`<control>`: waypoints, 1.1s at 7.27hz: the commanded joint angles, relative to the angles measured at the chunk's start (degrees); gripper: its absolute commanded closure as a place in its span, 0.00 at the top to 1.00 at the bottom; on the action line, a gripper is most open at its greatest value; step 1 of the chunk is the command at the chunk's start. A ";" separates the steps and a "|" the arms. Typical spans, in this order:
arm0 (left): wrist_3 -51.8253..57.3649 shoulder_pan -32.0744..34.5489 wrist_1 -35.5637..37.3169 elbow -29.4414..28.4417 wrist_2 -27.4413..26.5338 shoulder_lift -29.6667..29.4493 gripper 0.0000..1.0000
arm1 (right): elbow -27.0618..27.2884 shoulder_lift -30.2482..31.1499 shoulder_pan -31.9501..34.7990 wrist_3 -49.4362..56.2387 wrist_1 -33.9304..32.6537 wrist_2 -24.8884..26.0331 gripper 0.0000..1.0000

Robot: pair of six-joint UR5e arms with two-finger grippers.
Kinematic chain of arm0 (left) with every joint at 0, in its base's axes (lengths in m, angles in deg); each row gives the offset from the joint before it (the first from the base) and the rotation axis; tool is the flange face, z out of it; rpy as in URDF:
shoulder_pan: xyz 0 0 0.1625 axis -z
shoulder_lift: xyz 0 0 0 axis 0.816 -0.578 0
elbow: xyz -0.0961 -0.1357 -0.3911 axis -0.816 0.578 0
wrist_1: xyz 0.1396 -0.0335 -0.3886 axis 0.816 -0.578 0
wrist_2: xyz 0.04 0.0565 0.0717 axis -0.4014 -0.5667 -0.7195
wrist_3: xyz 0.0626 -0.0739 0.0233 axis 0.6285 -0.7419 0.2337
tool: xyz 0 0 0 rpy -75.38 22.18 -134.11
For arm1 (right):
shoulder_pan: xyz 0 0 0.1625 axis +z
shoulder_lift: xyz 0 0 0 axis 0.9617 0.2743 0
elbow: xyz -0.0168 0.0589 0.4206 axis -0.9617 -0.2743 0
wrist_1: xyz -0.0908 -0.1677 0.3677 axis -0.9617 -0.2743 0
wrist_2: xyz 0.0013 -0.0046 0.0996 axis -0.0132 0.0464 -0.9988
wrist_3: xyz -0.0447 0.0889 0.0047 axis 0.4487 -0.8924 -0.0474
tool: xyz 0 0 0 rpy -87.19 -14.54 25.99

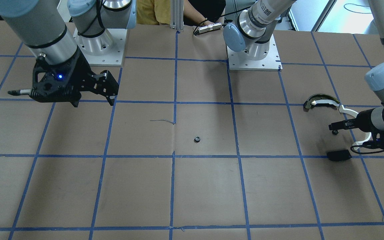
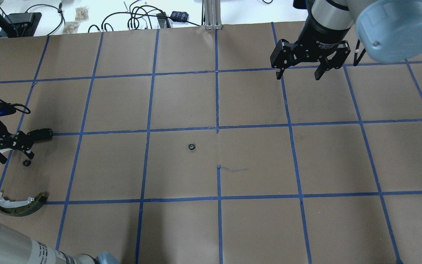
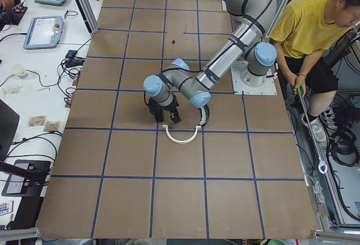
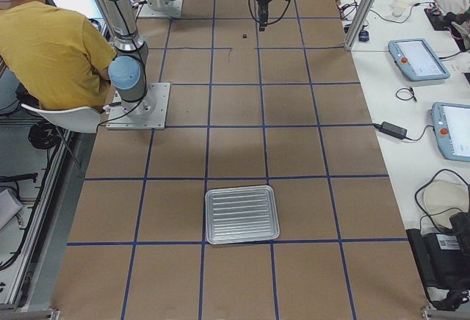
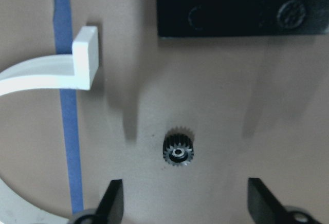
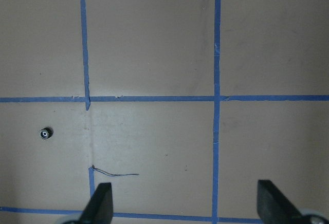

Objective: Place bearing gear from tray to pile

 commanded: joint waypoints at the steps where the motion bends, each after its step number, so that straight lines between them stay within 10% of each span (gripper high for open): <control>1: -5.90 10.85 -1.72 -5.87 3.47 3.10 1.00 | -2.55 1.48 -0.07 -0.59 3.13 0.93 1.00; 3: -11.55 21.42 -0.59 -6.42 12.58 3.99 1.00 | -4.49 0.69 -0.07 0.89 5.80 5.92 1.00; 8: -30.97 48.14 13.61 -0.21 12.19 1.98 1.00 | -2.74 2.87 -0.50 3.71 5.36 5.15 1.00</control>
